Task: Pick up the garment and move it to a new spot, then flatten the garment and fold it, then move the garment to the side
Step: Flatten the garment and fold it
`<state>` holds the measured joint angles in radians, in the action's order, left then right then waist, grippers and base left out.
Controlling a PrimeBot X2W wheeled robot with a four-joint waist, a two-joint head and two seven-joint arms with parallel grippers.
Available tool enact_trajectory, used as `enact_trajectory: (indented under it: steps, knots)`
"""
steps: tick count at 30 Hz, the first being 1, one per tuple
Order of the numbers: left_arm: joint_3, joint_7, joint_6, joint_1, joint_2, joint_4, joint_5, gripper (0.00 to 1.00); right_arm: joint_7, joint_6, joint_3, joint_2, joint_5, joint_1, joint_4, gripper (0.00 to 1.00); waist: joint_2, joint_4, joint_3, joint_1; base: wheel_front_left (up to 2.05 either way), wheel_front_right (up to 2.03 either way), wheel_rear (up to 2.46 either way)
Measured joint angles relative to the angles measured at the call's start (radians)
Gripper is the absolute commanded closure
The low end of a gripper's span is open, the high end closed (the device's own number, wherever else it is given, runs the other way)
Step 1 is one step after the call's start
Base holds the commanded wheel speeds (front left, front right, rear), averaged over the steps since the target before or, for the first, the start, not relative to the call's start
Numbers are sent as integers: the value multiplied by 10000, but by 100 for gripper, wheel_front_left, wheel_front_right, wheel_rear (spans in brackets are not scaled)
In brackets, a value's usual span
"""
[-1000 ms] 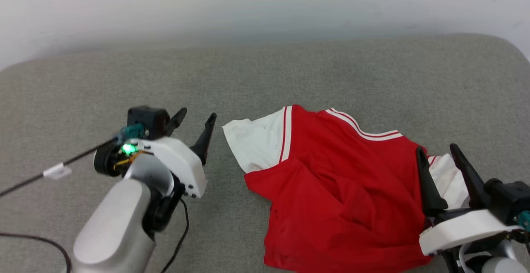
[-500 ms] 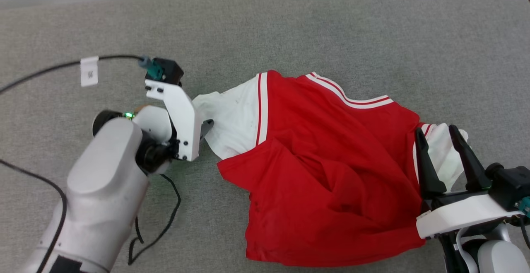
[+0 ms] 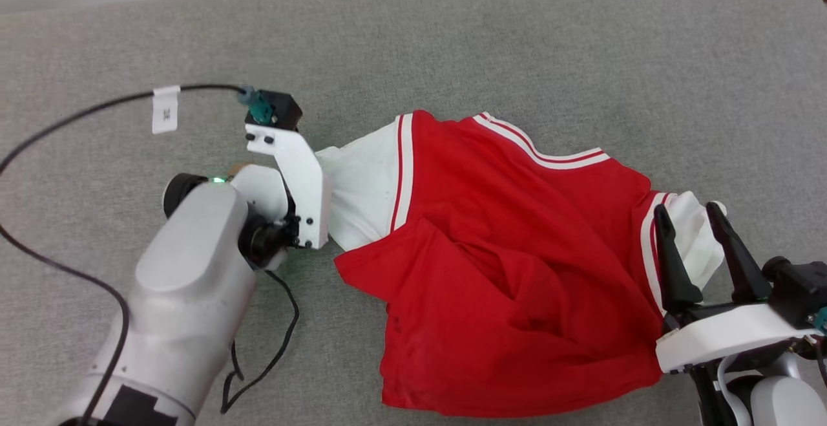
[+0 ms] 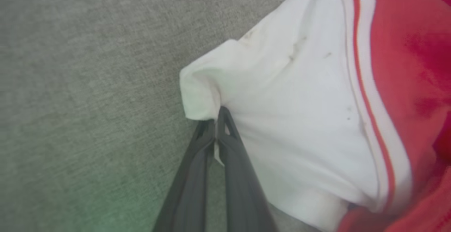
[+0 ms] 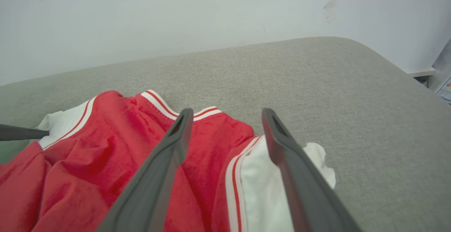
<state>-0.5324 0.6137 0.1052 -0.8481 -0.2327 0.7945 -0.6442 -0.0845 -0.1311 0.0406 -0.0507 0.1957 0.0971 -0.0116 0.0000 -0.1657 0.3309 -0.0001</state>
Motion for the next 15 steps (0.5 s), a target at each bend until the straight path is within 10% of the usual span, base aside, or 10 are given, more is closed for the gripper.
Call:
enact_trajectory:
  steps: [15]
  knots:
    - [560, -4180, -986, 2280, -556, -2171, 399, 100, 2742, 0, 1703, 2, 675, -519, -872, 0, 0, 771, -1392, 2, 0, 0, 0]
